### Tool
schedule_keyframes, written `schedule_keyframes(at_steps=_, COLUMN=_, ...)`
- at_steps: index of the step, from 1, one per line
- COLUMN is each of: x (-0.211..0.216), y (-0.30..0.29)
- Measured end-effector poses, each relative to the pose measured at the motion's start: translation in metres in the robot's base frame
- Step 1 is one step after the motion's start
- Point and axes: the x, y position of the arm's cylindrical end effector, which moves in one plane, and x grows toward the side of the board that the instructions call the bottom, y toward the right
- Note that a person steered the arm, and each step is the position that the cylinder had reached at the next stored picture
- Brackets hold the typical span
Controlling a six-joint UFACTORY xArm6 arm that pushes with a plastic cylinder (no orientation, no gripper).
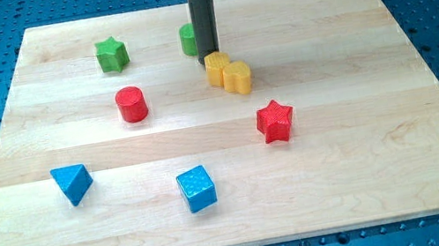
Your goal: Push the red star into the red circle
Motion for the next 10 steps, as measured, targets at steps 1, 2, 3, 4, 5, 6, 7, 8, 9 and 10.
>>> schedule_keyframes(at_steps=1, x=0.001, y=0.034)
schedule_keyframes(at_steps=2, x=0.038, y=0.131)
schedule_keyframes(at_steps=3, x=0.151, y=0.159)
schedule_keyframes(at_steps=4, x=0.162, y=0.119)
schedule_keyframes(at_steps=5, x=0.168, y=0.072)
schedule_keyframes(at_steps=6, x=0.156, y=0.026)
schedule_keyframes(at_steps=7, x=0.163, y=0.012)
schedule_keyframes(at_steps=8, x=0.177, y=0.068)
schedule_keyframes(at_steps=9, x=0.133, y=0.046)
schedule_keyframes(at_steps=10, x=0.13, y=-0.023)
